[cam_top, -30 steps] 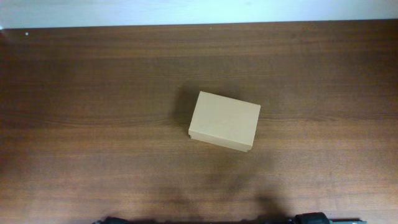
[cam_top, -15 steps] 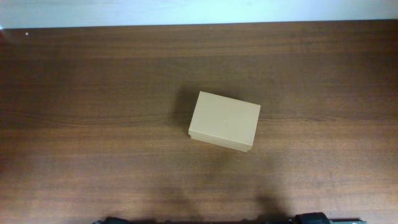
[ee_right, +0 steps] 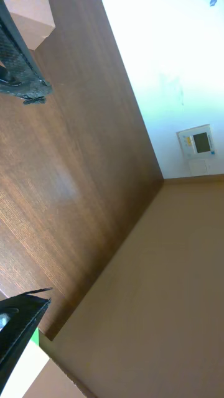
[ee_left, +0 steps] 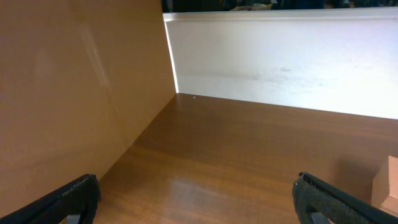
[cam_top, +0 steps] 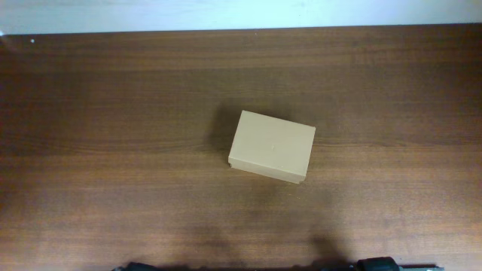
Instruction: Pack container
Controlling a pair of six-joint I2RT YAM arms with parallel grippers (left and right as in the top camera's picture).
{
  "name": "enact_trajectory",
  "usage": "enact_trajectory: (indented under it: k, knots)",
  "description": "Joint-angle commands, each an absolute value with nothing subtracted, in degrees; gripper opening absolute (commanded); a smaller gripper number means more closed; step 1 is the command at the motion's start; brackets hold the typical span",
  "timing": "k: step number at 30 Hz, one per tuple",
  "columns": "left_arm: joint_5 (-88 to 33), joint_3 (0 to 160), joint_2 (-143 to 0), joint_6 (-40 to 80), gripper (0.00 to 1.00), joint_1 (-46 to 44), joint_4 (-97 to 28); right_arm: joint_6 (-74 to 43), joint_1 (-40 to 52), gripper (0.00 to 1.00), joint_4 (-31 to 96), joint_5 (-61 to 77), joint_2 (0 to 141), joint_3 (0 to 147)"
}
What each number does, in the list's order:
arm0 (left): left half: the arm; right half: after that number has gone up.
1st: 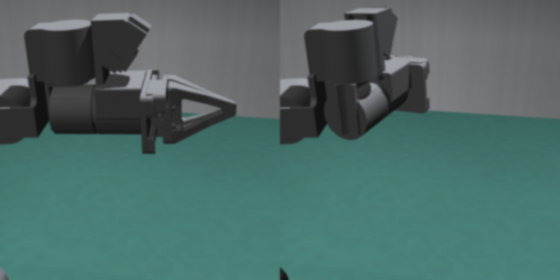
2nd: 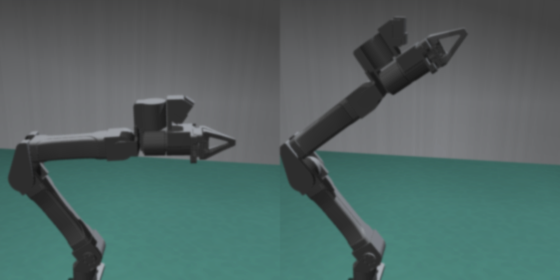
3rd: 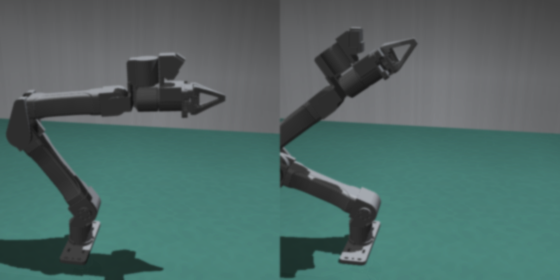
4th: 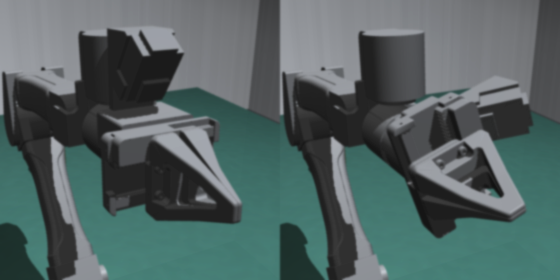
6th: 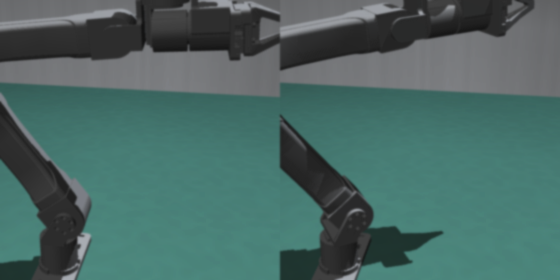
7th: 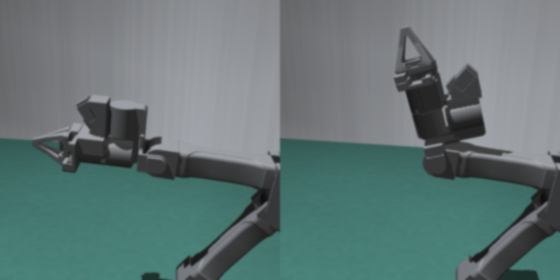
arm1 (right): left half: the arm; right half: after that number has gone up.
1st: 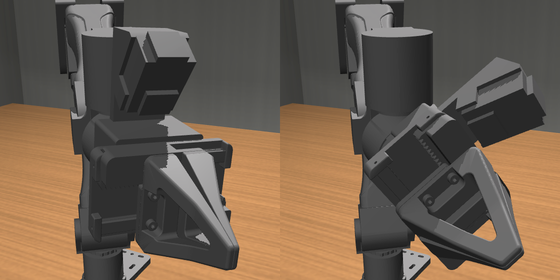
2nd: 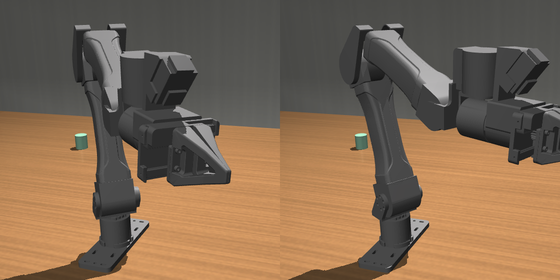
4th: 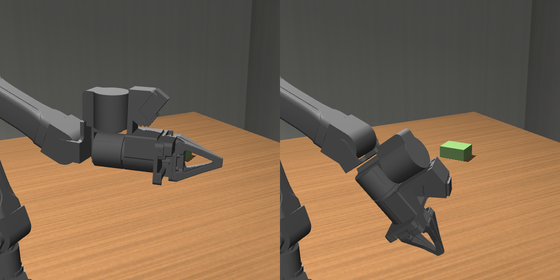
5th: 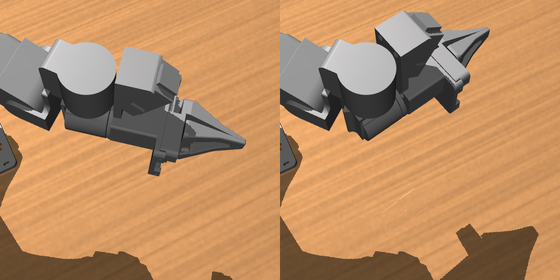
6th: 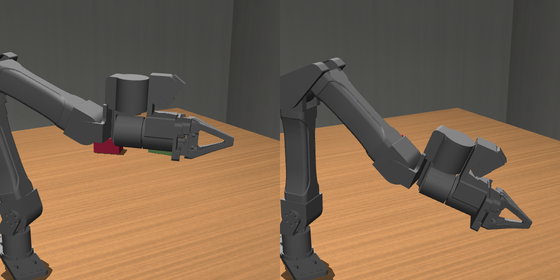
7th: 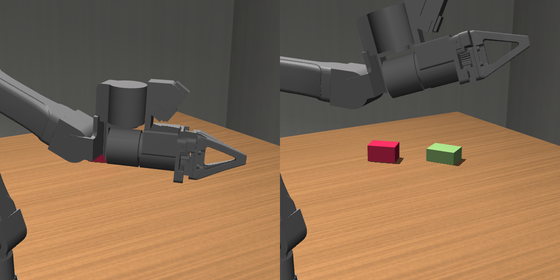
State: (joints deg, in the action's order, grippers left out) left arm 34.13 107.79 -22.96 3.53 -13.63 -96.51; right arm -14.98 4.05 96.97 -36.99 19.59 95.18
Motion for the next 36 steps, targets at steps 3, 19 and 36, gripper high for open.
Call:
enact_trajectory:
  k: [3, 19, 36]
  knots:
    - [34.8, 107.6, -22.2, 3.9, 0.99, -13.4, -96.6, -15.3, 3.7, 0.99, 97.3, -37.1, 19.1, 95.0]
    - [34.8, 107.6, -22.2, 3.9, 0.99, -13.4, -96.6, -12.8, -0.4, 0.99, 50.8, -12.2, 15.0, 80.9]
    - [34.8, 107.6, -22.2, 3.9, 0.99, -13.4, -96.6, -2.9, -4.3, 0.99, 1.2, 3.0, 0.3, 25.7]
